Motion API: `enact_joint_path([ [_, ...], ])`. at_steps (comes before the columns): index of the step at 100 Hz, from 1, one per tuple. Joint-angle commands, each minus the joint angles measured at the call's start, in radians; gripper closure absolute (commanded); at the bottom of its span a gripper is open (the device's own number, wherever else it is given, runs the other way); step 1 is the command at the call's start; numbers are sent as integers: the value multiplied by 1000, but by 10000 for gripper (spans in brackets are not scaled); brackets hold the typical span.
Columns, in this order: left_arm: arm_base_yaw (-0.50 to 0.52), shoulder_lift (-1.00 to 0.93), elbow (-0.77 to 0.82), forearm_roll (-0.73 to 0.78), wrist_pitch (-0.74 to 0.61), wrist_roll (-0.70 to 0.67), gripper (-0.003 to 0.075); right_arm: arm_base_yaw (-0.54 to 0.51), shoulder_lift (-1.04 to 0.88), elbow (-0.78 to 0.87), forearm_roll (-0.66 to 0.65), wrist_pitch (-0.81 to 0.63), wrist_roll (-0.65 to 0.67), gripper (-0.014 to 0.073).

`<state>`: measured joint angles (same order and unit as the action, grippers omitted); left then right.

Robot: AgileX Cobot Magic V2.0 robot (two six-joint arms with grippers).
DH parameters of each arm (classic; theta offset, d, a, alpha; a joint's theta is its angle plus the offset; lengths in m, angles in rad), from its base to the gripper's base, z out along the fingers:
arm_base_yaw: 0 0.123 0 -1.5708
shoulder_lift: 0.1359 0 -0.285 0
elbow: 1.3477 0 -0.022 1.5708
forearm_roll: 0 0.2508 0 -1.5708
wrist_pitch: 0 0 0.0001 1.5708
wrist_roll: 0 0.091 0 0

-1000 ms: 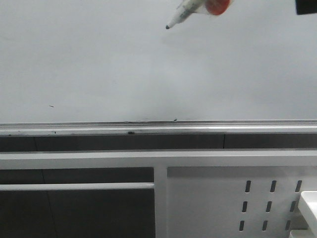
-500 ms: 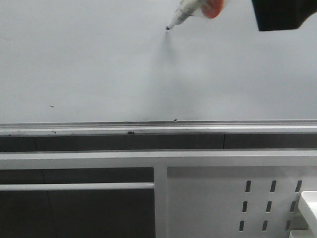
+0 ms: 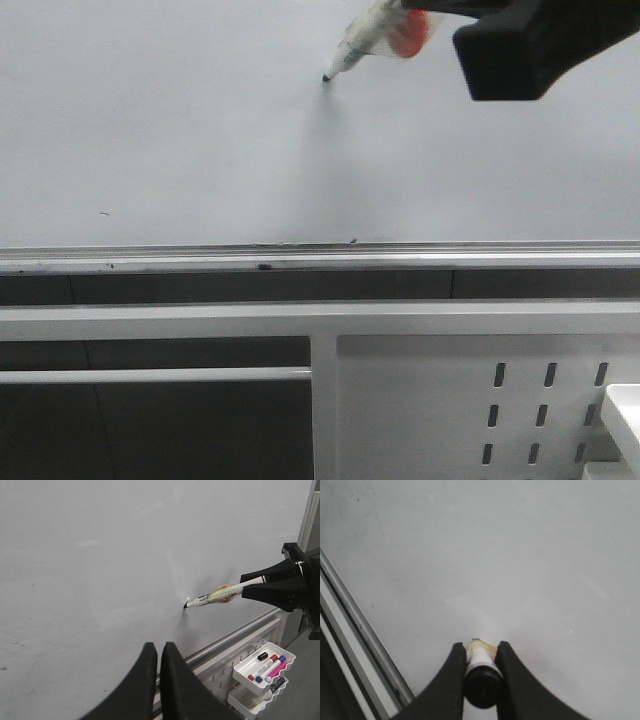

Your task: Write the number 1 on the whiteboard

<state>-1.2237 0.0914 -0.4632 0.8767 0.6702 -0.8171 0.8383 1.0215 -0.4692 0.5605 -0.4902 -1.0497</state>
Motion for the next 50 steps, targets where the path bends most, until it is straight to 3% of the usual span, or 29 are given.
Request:
enact_joint_path([
  [1, -1, 12, -24, 16, -60, -9, 740, -10, -6, -34, -19, -170, -9, 664],
  [39, -1, 12, -24, 12, -60, -9, 740, -14, -6, -34, -17, -197, -9, 664],
  [50, -1, 12, -24, 12, -60, -9, 740, -15, -6, -34, 37, -197, -9, 664],
])
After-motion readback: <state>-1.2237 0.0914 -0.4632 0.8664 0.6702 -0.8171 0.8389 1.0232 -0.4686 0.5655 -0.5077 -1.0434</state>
